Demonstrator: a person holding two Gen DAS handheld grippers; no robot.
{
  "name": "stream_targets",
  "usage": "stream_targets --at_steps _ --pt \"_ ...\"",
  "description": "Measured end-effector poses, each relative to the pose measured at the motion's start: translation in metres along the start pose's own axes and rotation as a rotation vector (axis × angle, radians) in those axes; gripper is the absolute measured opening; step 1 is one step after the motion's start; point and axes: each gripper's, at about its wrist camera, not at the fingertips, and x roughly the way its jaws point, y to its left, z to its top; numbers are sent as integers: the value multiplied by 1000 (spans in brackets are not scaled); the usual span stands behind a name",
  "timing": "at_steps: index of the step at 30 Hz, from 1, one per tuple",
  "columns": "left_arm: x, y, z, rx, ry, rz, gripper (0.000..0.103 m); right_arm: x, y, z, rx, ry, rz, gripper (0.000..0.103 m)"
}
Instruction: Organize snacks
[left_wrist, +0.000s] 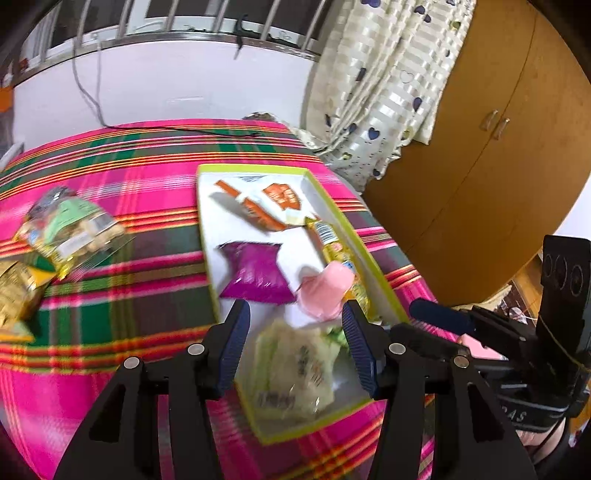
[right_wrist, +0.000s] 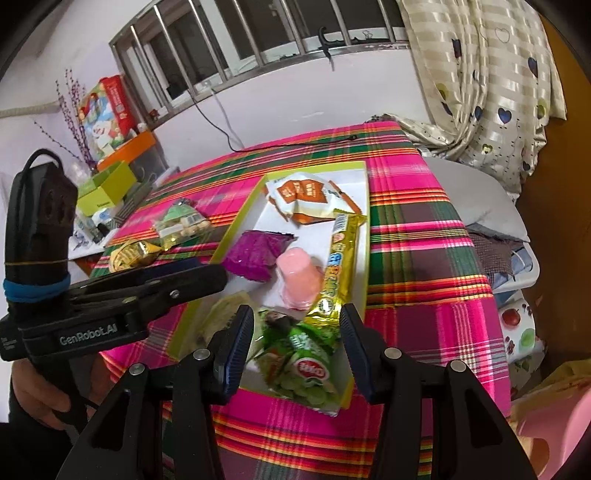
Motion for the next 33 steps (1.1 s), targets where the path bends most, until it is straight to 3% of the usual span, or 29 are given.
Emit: stream_targets --at_steps 8,17,33 --pt "-31 15 -24 -41 -11 58 53 -6 20 -5 -29 11 22 48" --pt "-61 36 -49 -87 -49 189 53 -13 47 -10 -73 19 48 48" --pt "-85 76 -89 -173 -64 345 53 0 82 -20 -122 62 115 47"
